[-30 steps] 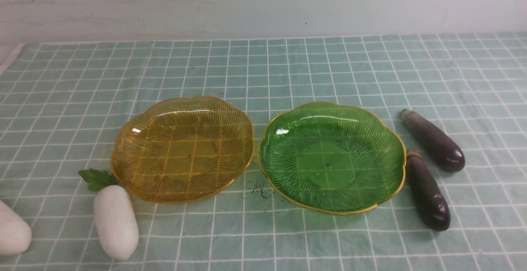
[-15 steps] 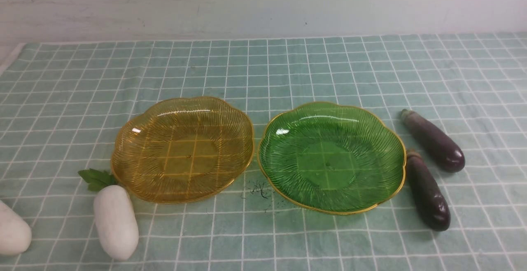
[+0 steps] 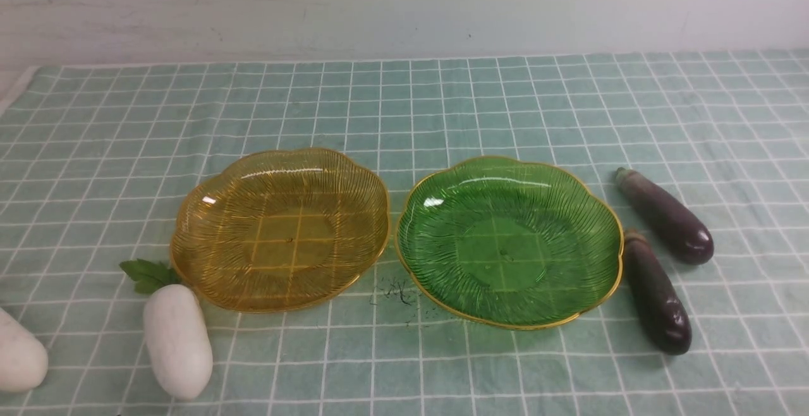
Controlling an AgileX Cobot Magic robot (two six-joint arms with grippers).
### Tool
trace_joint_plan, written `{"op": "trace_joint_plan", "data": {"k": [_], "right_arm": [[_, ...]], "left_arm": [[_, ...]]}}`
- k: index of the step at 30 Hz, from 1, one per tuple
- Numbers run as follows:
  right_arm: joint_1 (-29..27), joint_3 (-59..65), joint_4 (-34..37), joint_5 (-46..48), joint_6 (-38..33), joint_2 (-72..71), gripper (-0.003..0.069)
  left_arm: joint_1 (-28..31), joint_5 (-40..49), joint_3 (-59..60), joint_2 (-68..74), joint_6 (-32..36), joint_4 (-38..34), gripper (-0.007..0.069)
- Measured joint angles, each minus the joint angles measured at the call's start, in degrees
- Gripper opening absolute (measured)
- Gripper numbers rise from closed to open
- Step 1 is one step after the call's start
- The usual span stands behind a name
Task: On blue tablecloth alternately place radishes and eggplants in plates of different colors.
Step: 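Pick up the white radish and place it in the left plate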
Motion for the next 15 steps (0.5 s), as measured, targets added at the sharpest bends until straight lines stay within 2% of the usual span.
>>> {"op": "trace_joint_plan", "data": {"k": [5, 10, 12, 15], "right_arm": [[0.00, 0.07, 7.12, -3.32, 0.07, 0.00, -0.0015], [0.00, -0.88, 8.70, -2.85, -4.20, 0.00, -0.0015], [0.00, -5.62, 7.82, -2.51, -10.73, 0.00, -0.0015], [0.00, -11.69, 5.27, -1.75, -16.75, 1.20, -0.0015]], "left_arm": [[0.00, -0.35, 0.00, 0.00, 0.95, -5.89, -0.0008], [-0.37, 0.84, -0.55, 0.00, 3.34, -11.04, -0.0008], [-0.63, 3.00, -3.85, 0.00, 7.16, -12.11, -0.0008], [-0.73, 6.32, -9.66, 1.34, 11.03, -11.55, -0.0008]]}}
